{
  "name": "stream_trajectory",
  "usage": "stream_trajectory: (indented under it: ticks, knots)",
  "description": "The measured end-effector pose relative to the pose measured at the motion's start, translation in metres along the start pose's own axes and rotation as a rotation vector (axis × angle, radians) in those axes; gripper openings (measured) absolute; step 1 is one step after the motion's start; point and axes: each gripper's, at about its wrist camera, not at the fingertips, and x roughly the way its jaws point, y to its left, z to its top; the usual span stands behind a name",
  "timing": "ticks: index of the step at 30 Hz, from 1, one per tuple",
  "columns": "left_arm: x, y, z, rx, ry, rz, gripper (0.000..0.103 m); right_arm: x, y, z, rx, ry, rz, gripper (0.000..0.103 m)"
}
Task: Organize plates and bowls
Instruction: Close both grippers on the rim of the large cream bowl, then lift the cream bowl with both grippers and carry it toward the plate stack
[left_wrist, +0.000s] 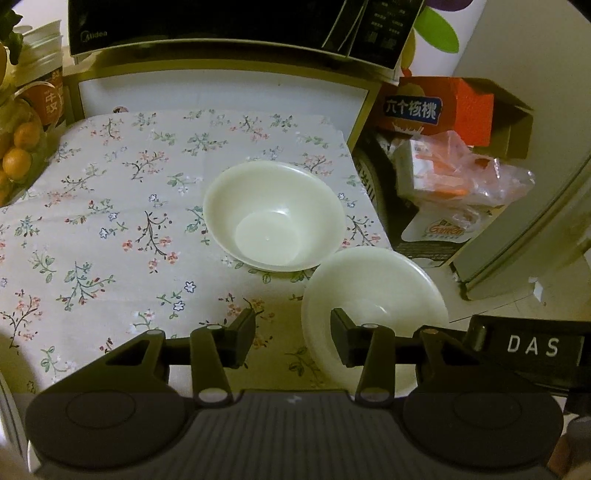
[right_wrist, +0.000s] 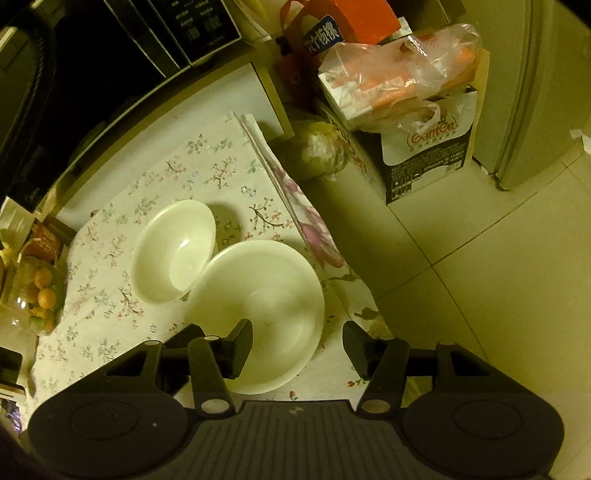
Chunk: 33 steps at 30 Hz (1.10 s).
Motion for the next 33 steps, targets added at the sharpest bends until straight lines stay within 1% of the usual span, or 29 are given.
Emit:
stream_trajectory:
  ticks: [3,6,8,9,10,11,12,13,16,18,24,29,33]
  knots:
    - [0.005,0.0,-0.001,0.001,0.009,0.003,0.04,0.002,0.0,-0.001,0.0,0.007,-0.002,0.054]
    - [0.01,0.0,-0.001,-0.003,0.023,0.002,0.034,0.006,-0.002,-0.002,0.009,0.022,0.012,0.049]
    - [0.012,0.0,-0.001,0.005,0.028,0.005,0.025,0.009,-0.003,-0.002,0.022,0.034,0.02,0.039]
    - [0.013,0.0,0.0,0.006,0.029,0.003,0.023,0.01,-0.003,-0.002,0.023,0.038,0.018,0.037]
    - [0.013,0.0,0.0,0.01,0.03,-0.001,0.019,0.011,-0.003,-0.003,0.022,0.036,0.016,0.032]
    - [0.014,-0.001,0.0,0.017,0.031,-0.004,0.012,0.011,-0.002,-0.003,0.02,0.033,0.014,0.025]
    - [0.014,-0.001,0.0,0.025,0.035,-0.007,0.009,0.011,-0.001,-0.002,0.021,0.029,0.015,0.022]
    - [0.014,-0.001,0.0,0.032,0.036,-0.004,0.009,0.01,-0.001,-0.002,0.024,0.026,0.016,0.016]
    - [0.009,0.001,0.0,0.034,0.022,-0.008,0.008,0.008,-0.001,-0.002,0.033,0.02,0.017,0.008]
    - [0.005,0.005,0.001,0.014,0.019,-0.023,0.007,0.007,0.0,-0.002,0.033,0.018,0.026,0.008]
    - [-0.008,0.011,0.005,0.002,-0.009,-0.041,0.007,-0.004,0.006,-0.003,0.007,-0.01,0.05,0.008]
    - [-0.022,0.019,0.002,-0.002,-0.028,-0.032,0.007,-0.009,0.014,-0.005,-0.021,-0.022,0.067,0.008]
    - [-0.041,0.034,0.0,-0.005,-0.043,-0.017,0.007,-0.018,0.028,-0.011,-0.076,-0.023,0.116,0.008]
